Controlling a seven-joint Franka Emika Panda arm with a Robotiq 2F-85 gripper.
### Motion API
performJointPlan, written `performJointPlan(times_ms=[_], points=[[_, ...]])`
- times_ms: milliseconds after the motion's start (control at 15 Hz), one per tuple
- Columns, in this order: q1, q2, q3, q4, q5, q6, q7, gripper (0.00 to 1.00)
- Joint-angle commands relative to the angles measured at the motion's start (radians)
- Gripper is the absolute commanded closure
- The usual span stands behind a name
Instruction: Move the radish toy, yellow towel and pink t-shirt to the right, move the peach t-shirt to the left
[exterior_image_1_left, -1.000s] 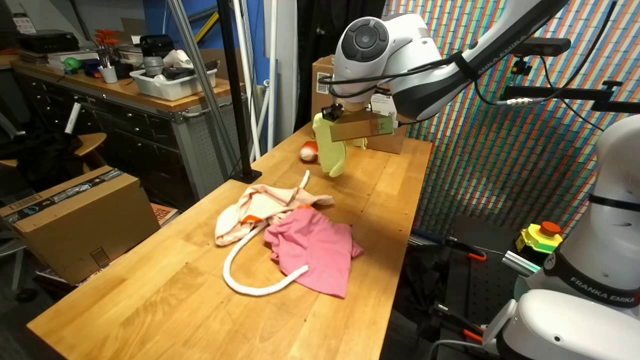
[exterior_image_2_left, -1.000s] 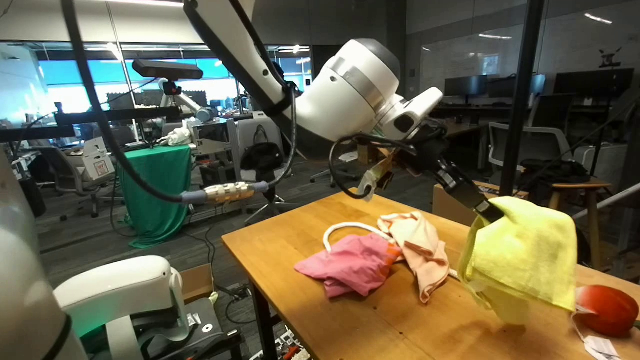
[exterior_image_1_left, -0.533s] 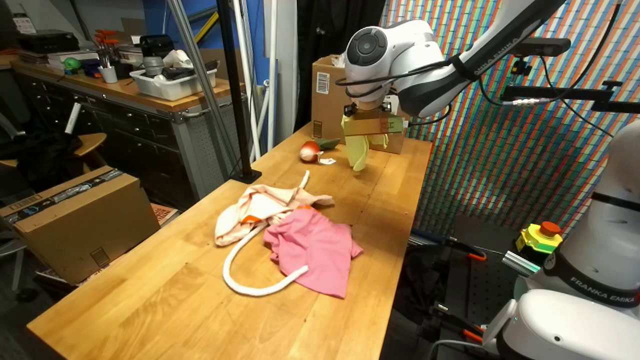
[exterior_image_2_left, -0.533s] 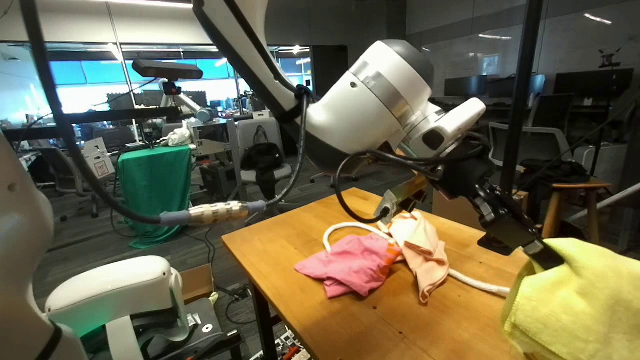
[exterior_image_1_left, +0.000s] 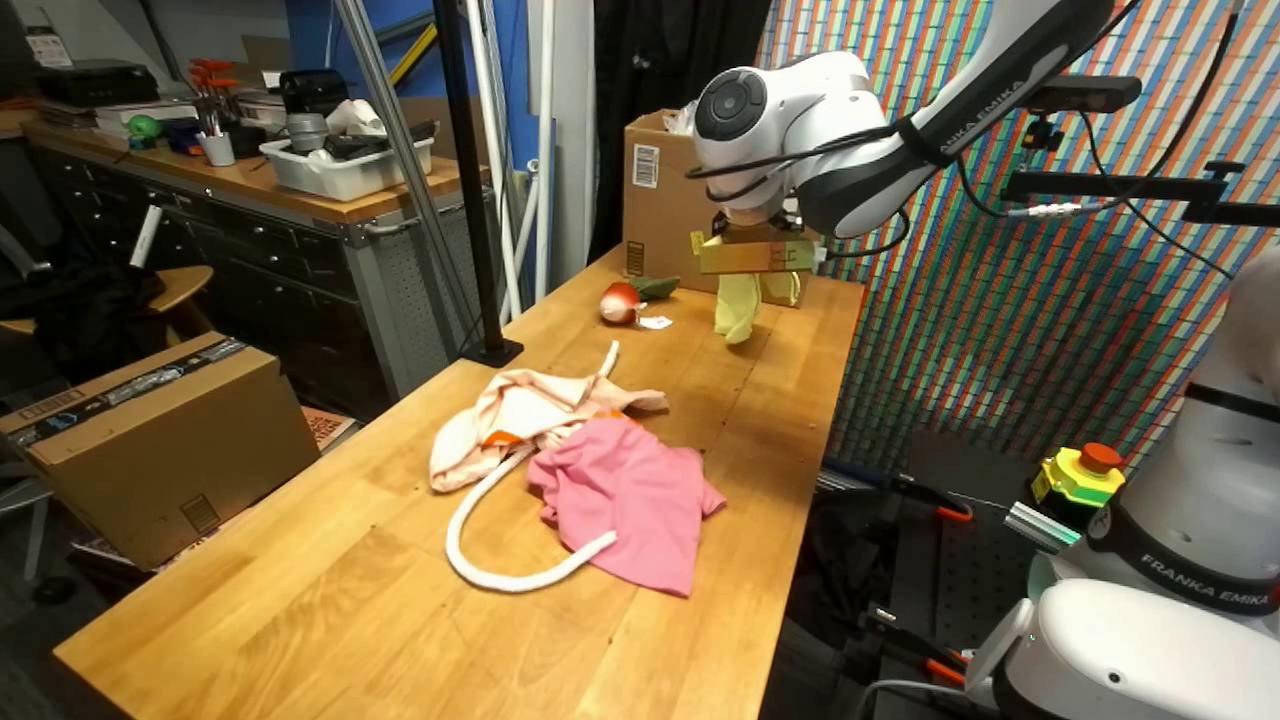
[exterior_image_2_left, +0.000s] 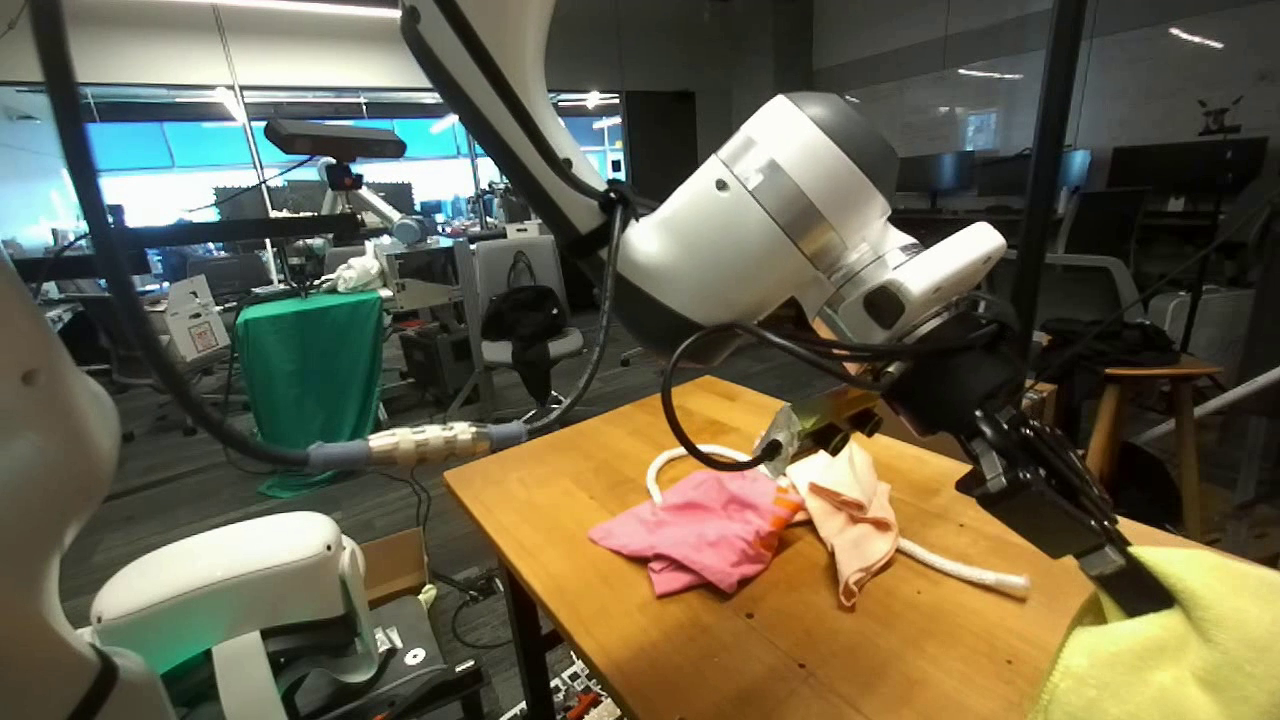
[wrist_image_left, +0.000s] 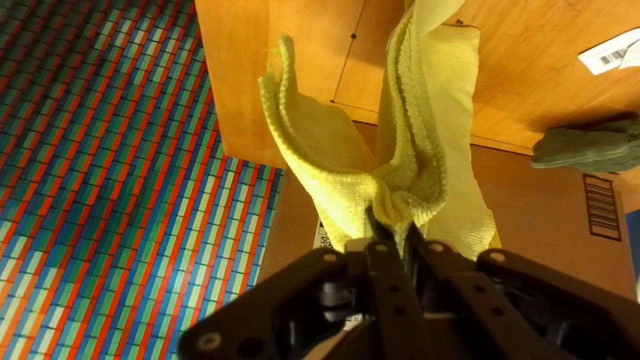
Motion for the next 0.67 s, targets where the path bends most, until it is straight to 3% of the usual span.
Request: performJointPlan(times_ms=[0,400,467,600], points=[[-0.025,0.006,0.022,0.008,0.046,-0.052,0.010,0.94],[-0.048,0.029,0.015,0.022,0.089,-0.098,0.025,0.93],[-0.052,0.031,0.015,0.023,0.093,-0.095,0.023,0.68],[-0.054,0.037,0.017,0.025,0.096,-0.096,0.021,0.61]])
